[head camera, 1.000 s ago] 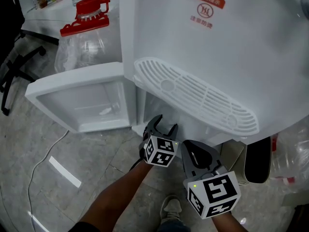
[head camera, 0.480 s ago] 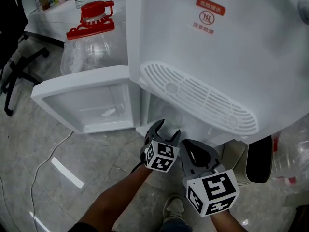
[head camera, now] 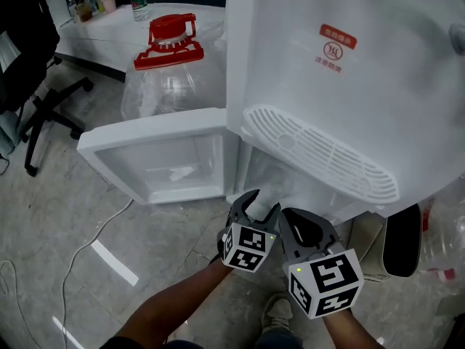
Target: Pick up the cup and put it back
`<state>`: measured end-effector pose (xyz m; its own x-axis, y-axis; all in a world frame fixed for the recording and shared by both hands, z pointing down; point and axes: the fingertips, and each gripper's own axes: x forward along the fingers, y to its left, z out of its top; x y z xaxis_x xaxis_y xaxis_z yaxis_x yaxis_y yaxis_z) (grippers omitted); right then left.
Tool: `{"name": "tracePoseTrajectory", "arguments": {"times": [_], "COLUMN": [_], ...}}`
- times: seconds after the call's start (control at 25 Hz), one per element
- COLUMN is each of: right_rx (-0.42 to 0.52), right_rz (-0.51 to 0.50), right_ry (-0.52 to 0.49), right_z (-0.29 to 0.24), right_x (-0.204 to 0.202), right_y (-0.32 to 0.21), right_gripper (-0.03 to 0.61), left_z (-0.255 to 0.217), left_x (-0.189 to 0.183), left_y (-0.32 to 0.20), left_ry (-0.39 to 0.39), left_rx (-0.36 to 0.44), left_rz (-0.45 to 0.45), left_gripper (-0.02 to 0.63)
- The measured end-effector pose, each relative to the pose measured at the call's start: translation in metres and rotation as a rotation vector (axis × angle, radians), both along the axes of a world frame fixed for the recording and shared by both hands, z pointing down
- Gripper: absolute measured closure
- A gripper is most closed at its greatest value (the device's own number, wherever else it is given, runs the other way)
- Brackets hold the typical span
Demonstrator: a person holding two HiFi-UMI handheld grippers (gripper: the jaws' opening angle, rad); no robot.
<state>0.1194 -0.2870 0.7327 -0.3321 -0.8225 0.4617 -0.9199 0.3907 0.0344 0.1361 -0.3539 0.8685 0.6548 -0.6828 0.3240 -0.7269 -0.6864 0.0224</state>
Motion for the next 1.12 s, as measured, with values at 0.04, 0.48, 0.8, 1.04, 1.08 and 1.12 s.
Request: {"name": "tracePoseTrajectory", "arguments": {"times": [0.04, 0.48, 0.8, 1.04, 1.08, 1.12], "right_rx": [0.002, 0.028, -0.018, -0.088, -0.096, -0.105], "right_rz": [-0.006, -0.108, -0.225, -0.277, -0.283, -0.288], "right_ry": [-0.002, -0.015, -0.004, -0.021, -0.019, -0.016], "right_z": [-0.001, -0.011, -0.036, -0.082, -0.091, -0.1], "right_x": [-0.003, -0.045, -0.087, -0.111, -0.114, -0.118], "right_y": [0.0, -0.008, -0.017, -0.006, -0.003, 0.0], "right_gripper": [0.555, 0.555, 0.555, 0.555, 0.555, 0.555], "left_z": [-0.005, -0.075, -0.123, -0.176, -0.187, -0.199], "left_x": [-0.006, -0.069, -0.129, -0.157, -0.161, -0.167], "left_y": [0.002, 0.016, 0.016, 0.037, 0.042, 0.046], "left_ry": [-0.001, 0.032, 0.036, 0.042, 0.042, 0.042], "left_rx": [0.006, 0.084, 0.081, 0.037, 0.03, 0.023], "left_rz": [-0.003, -0.062, -0.195, -0.263, -0.274, -0.284], "left_gripper": [0.378, 0.467, 0.525, 0.543, 0.548, 0.552]}}
